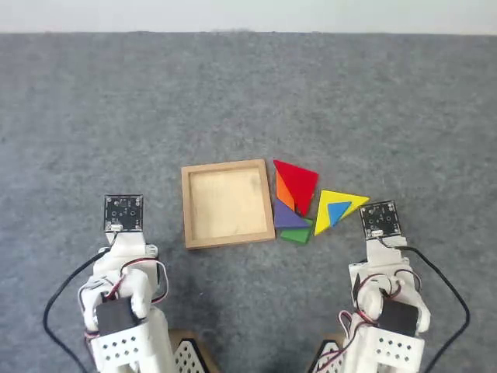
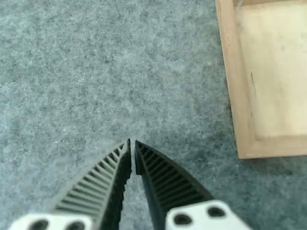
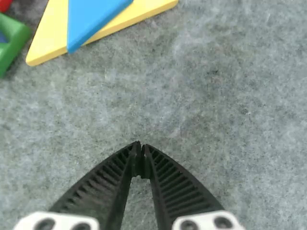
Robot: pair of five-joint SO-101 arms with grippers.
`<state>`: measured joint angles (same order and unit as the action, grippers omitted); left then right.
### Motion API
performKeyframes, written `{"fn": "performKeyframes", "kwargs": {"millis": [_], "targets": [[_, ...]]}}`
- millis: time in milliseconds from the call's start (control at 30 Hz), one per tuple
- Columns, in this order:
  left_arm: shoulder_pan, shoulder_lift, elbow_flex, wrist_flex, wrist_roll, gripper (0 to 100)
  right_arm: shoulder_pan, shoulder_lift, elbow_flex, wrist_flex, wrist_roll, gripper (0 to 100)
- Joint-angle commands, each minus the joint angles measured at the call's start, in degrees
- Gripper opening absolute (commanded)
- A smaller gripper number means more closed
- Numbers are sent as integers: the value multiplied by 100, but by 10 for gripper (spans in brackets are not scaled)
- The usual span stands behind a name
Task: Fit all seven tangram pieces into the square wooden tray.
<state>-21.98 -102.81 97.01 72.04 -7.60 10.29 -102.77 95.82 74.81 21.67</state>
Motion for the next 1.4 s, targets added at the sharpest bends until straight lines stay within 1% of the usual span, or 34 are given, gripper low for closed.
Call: {"fn": "performKeyframes", "kwargs": {"millis": [0,967,1167,1300,1367], "targets": [[-18,-105,-48,26,-53,15,22,-119,70,48,62,8],[-18,-105,-48,26,-53,15,-4,-119,70,48,26,8],[-18,-105,-48,26,-53,15,-453,-119,70,48,26,9],[-18,-105,-48,26,-53,15,-875,-119,70,-40,70,9],[-18,-105,-48,26,-53,15,-743,-119,62,-286,114,9]]}}
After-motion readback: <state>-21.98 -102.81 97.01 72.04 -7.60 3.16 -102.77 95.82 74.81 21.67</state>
